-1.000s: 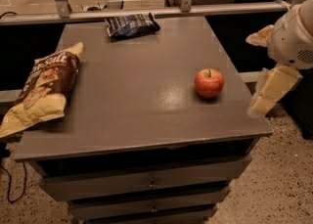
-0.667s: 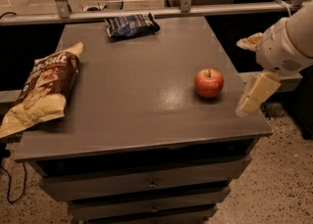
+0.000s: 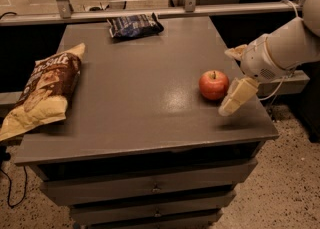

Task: Move apple near blue chip bag

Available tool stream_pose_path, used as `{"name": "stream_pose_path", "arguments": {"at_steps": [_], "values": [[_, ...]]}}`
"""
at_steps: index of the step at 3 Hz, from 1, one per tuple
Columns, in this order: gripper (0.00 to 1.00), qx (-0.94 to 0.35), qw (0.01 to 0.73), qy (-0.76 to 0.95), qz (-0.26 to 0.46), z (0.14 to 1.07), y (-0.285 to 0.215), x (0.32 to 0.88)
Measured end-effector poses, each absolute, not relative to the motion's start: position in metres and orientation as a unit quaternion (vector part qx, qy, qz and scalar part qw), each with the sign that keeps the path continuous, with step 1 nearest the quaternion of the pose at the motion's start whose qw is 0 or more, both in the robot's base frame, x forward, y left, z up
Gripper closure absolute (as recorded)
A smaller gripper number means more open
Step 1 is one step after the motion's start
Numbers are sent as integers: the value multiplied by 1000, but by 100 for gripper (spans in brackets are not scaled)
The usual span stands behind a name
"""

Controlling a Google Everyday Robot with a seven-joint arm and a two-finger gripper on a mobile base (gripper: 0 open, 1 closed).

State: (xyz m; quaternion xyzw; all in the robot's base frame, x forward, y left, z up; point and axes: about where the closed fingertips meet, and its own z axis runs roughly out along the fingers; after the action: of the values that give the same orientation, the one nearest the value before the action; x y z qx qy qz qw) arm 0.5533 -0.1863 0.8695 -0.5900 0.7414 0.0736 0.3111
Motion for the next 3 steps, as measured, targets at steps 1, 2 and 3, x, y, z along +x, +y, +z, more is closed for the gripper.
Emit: {"name": "stream_pose_path", "arguments": {"at_steps": [1, 2, 3], "values": [[0, -569, 312, 754, 106, 851, -181, 570], [16, -550, 307, 764, 137, 844, -177, 581], [38, -541, 307, 767, 159, 853, -173, 586]]}}
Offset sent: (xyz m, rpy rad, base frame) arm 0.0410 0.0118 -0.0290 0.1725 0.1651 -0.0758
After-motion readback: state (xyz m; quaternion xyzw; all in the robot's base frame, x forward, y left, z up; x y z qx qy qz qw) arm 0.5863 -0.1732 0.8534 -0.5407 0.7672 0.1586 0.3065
